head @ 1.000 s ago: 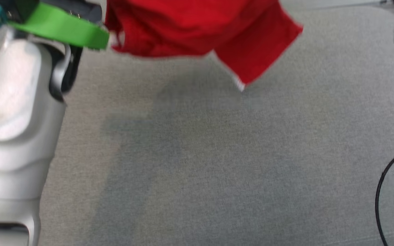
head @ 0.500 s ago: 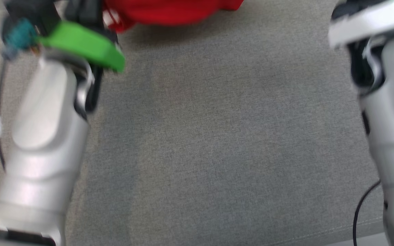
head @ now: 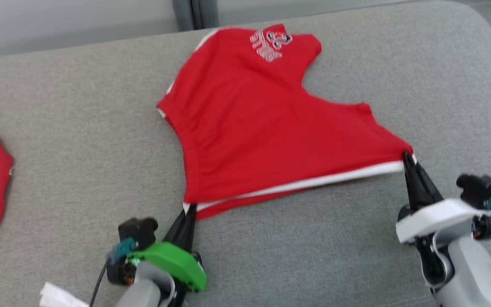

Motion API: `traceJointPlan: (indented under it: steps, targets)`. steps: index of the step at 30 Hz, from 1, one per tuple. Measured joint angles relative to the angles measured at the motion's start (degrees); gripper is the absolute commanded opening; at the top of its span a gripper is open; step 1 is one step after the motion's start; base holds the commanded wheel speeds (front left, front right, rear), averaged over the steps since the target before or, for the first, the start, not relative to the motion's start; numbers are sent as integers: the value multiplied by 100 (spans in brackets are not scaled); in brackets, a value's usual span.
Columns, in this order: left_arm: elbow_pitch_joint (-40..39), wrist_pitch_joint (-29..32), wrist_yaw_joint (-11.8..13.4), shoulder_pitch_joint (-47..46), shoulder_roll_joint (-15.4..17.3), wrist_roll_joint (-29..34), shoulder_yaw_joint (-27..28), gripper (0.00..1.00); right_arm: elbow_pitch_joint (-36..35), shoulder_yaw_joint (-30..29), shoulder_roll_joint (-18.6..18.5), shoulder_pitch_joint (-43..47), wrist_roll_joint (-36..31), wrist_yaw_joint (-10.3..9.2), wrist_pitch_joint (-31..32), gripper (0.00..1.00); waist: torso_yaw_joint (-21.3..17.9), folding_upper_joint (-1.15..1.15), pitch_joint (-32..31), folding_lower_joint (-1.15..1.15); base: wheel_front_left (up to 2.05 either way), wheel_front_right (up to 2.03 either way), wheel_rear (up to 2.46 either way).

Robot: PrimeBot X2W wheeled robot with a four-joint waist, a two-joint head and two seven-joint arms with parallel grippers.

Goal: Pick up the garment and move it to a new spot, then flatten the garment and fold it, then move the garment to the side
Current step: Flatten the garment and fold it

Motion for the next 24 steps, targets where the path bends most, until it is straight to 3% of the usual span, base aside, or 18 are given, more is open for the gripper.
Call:
traceJointPlan:
  steps: [5, 16, 24]
  targets:
    - [-73, -13, -15, 667, -92, -34, 40, 0, -145, -355, 167, 737, -33, 3, 0, 0, 94, 0, -363, 0, 0, 0, 0]
    - [-691, -7, -15, 1718, -97, 125, 230, 0, -620, -564, 324, 1962, 3, 9, 0, 0, 279, 0, -1116, 0, 0, 0, 0]
    - [-1406, -7, -14, 1772, -69, 313, 212, 0, -1028, -584, 310, 1755, 93, 3, -1, 0, 505, 0, -1156, -1, 0, 0, 0]
